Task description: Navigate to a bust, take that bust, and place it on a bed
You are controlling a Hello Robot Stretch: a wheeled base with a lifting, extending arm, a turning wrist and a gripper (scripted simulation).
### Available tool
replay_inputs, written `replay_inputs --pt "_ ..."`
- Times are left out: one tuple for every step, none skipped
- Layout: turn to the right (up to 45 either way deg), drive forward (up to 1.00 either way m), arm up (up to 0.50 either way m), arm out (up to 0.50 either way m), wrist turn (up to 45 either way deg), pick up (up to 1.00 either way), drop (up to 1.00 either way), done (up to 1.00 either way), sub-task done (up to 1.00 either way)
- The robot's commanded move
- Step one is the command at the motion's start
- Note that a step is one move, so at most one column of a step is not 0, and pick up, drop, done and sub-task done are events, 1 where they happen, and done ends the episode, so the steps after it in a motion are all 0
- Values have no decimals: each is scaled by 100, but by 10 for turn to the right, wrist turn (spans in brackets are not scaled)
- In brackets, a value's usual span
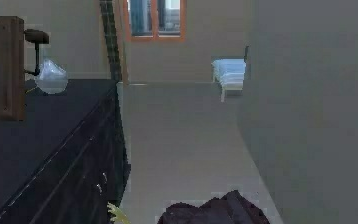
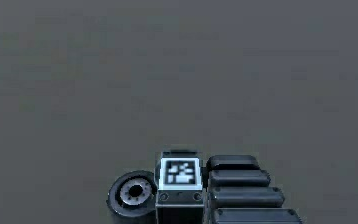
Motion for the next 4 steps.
replay_inputs --pt "0 100 0 0 0 0 0 0 0" --pt "0 70 0 0 0 0 0 0 0" --pt "0 10 0 0 0 0 0 0 0" --pt "-240 0 0 0 0 0 0 0 0"
